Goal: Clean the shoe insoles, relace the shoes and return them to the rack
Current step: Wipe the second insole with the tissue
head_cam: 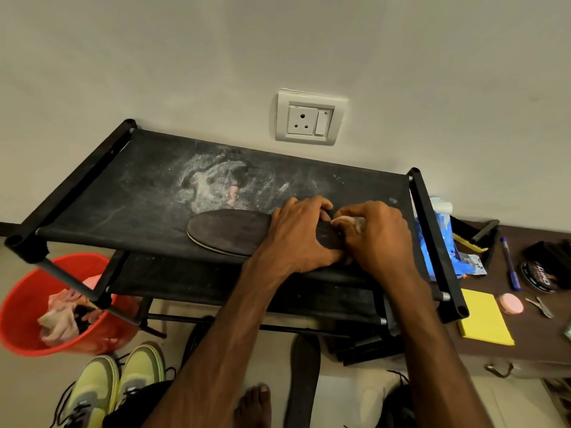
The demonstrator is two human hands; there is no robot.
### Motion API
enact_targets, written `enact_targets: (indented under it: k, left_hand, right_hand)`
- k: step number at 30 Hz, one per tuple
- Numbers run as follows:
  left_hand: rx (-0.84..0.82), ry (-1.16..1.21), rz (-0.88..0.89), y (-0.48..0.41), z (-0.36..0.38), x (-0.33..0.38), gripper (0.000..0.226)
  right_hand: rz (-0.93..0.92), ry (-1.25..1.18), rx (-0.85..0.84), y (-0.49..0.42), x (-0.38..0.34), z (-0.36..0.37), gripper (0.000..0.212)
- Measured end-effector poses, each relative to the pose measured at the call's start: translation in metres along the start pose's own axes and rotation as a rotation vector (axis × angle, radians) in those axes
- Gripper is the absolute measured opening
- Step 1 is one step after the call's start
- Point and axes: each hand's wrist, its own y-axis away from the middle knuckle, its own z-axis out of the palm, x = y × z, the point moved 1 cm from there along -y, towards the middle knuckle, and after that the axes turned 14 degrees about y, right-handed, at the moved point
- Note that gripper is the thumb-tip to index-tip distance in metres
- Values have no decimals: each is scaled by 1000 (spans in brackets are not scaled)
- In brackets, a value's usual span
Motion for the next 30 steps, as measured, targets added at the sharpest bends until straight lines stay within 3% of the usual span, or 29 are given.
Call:
enact_targets:
  k: [4, 6, 11, 15, 22, 24, 30]
  left_hand:
    - [11, 24, -11, -1, 1, 0, 94]
    - [16, 15, -3, -1, 2, 1, 95]
    - [21, 0, 7, 0, 1, 0, 82]
    - [16, -25, 3, 0, 0, 1, 76]
    - [-18, 15, -2, 0, 0, 0, 94]
    - [-15, 4, -2, 1, 0, 1, 94]
    - [-19, -76, -10, 1, 0, 4, 78]
  right_hand:
    - [-117, -47, -252, 2, 11, -19, 9]
    - [-129, -30, -284, 5, 10, -23, 8]
    - [20, 22, -28, 4, -6, -5, 14]
    - [8, 28, 43, 5, -14, -1, 15]
    - [-151, -54, -346, 1, 1, -24, 10]
    - [-124, -22, -315, -1, -1, -22, 10]
    - [-3, 2, 34, 1, -19, 0, 22]
